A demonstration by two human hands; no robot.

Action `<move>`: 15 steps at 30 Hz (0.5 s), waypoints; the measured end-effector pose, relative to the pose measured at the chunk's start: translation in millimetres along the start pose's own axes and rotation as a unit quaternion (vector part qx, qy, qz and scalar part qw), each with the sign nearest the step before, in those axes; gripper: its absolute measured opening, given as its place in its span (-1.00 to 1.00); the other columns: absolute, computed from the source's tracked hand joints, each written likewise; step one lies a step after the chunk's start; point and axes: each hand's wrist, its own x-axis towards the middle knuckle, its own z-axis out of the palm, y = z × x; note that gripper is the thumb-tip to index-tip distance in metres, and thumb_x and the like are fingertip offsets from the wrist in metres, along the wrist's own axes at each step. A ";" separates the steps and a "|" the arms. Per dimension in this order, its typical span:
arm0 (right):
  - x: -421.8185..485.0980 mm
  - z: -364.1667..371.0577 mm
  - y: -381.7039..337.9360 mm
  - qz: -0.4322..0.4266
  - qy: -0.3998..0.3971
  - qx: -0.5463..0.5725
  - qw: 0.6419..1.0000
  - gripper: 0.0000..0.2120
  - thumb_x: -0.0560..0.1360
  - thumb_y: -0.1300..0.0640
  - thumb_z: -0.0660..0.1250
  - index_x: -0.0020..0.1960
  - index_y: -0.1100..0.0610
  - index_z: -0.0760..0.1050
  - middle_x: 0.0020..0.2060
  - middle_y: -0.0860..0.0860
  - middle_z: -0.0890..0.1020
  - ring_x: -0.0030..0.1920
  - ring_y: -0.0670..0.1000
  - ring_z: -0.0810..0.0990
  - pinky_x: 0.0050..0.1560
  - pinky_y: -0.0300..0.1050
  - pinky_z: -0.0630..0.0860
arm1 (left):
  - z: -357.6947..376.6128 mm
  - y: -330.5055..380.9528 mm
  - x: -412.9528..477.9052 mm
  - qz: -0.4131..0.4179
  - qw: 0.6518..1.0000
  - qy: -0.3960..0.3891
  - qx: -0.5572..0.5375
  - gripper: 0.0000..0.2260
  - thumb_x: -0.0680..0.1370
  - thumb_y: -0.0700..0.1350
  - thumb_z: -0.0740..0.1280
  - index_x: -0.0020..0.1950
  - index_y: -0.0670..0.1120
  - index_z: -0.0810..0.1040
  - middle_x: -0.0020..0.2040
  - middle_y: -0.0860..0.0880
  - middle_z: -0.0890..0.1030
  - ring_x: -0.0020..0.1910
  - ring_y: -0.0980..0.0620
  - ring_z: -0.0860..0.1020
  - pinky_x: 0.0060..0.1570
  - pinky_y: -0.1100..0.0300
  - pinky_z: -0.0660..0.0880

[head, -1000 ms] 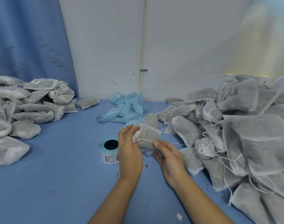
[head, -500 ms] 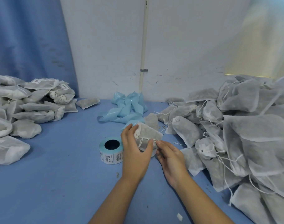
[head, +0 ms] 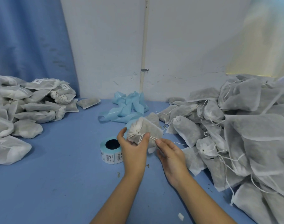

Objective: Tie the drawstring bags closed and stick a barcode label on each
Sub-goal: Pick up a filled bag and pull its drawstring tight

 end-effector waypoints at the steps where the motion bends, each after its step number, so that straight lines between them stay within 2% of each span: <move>1: 0.0 0.3 -0.2 -0.006 0.005 0.001 1.000 -0.76 0.32 0.26 0.46 -0.02 0.18 0.55 -0.17 0.05 0.66 -0.17 -0.01 0.63 -0.14 -0.26 0.55 | 0.1 -0.1 2.1 -0.015 1.000 0.007 -0.003 -0.59 0.43 -0.20 0.48 0.19 -0.03 0.39 0.04 0.03 0.60 -0.09 0.26 0.61 -0.15 0.40 0.52; 3: 0.2 0.6 0.2 -0.010 0.006 0.003 1.000 -0.59 0.34 0.31 0.46 0.15 0.16 0.48 0.00 0.08 0.65 -0.06 0.02 0.67 -0.14 -0.24 0.57 | -1.9 -0.2 4.8 -0.036 0.999 0.015 -0.015 -0.69 0.42 -0.18 0.49 0.08 -0.04 0.47 0.01 0.00 0.63 -0.09 0.19 0.63 -0.18 0.38 0.52; 5: 1.0 -0.8 0.3 0.000 -0.005 -0.005 1.000 -0.45 0.33 0.29 0.48 0.27 0.10 0.39 0.11 0.09 0.64 0.03 0.02 0.67 -0.13 -0.23 0.59 | -3.9 -0.2 6.2 -0.047 0.998 0.020 -0.044 -0.68 0.42 -0.19 0.49 0.09 -0.06 0.48 0.00 0.01 0.64 -0.12 0.20 0.63 -0.21 0.39 0.53; 7: 1.8 -2.2 -0.1 0.017 -0.030 -0.023 0.999 -0.49 0.39 0.28 0.45 0.30 0.11 0.39 0.12 0.12 0.65 0.07 0.07 0.66 0.00 -0.13 0.61 | -4.3 0.3 6.7 -0.052 0.997 0.022 -0.047 -0.66 0.40 -0.19 0.50 0.11 -0.07 0.48 0.00 0.01 0.64 -0.11 0.19 0.64 -0.19 0.37 0.54; 9: 2.8 -3.5 -0.4 0.029 -0.059 -0.037 0.997 -0.57 0.43 0.28 0.41 0.28 0.16 0.45 0.09 0.14 0.66 0.09 0.10 0.66 0.10 -0.06 0.59 | -3.5 0.7 6.4 -0.071 0.996 0.015 -0.059 -0.67 0.40 -0.19 0.50 0.10 -0.07 0.50 -0.01 -0.01 0.66 -0.08 0.14 0.65 -0.11 0.27 0.57; 12: 4.0 -4.0 0.5 0.012 -0.083 -0.036 0.996 -0.61 0.41 0.31 0.41 0.24 0.22 0.52 0.05 0.15 0.68 0.05 0.08 0.67 -0.04 -0.16 0.61 | -2.4 2.9 6.3 -0.108 0.988 0.004 -0.112 -0.71 0.42 -0.23 0.48 0.11 -0.13 0.55 -0.03 -0.04 0.70 -0.02 0.01 0.66 0.01 0.09 0.56; 15: 4.2 -2.7 1.5 -0.010 -0.095 -0.048 0.994 -0.59 0.37 0.31 0.44 0.21 0.22 0.53 0.04 0.16 0.68 0.05 0.09 0.67 -0.09 -0.20 0.60 | -2.5 7.6 8.3 -0.134 0.977 -0.001 -0.164 -0.77 0.44 -0.27 0.44 0.08 -0.16 0.59 -0.07 -0.07 0.70 -0.06 -0.01 0.67 -0.09 0.13 0.59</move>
